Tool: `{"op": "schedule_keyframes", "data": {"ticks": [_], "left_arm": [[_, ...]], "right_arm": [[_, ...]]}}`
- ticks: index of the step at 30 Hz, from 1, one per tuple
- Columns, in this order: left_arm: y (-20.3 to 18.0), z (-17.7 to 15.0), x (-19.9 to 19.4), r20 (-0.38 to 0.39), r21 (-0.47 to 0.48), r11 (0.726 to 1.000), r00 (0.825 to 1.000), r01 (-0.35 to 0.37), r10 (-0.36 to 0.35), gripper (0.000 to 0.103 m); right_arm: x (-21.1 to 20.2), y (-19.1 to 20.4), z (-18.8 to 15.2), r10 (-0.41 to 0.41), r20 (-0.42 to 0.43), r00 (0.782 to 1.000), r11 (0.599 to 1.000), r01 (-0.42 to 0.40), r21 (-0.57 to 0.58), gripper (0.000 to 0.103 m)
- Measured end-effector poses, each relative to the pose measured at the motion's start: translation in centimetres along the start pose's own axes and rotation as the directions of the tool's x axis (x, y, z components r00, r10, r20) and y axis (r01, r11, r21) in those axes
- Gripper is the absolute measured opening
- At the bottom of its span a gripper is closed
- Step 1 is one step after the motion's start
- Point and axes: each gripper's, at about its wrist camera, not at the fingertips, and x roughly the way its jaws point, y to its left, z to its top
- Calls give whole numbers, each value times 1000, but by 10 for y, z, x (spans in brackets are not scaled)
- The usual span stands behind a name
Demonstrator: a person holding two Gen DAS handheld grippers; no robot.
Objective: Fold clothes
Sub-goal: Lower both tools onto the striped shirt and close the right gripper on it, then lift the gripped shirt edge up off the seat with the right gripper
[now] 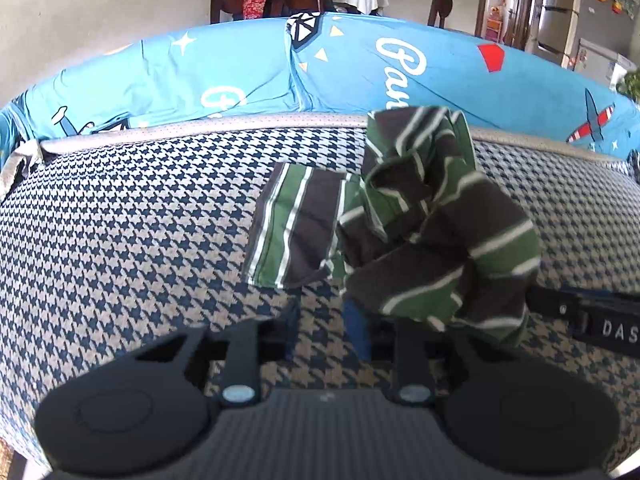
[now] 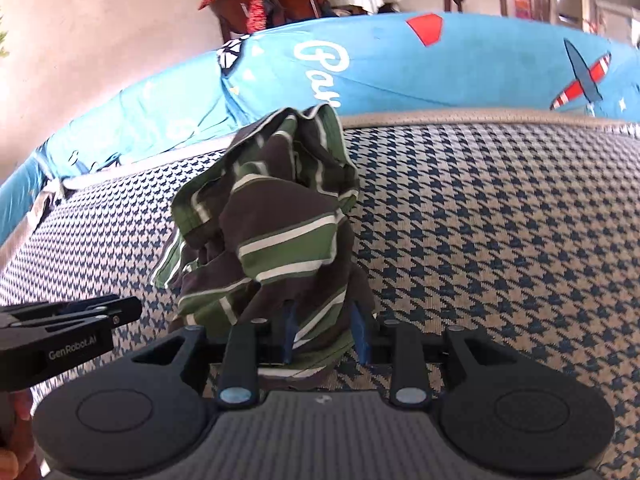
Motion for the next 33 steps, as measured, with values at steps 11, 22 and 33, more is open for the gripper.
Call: {"op": "schedule_keyframes", "data": {"ticks": [11, 22, 33], "left_arm": [[3, 32, 6, 97, -35, 998, 994, 60, -57, 103], [-19, 56, 52, 85, 2, 996, 993, 88, -88, 86], [-3, 65, 75, 90, -55, 994, 991, -97, 102, 25]], "right_arm": [[13, 5, 8, 36, 12, 999, 999, -36, -36, 84], [51, 10, 17, 34, -27, 999, 997, -36, -66, 36], [30, -30, 33, -38, 78, 996, 999, 38, 10, 8]]}}
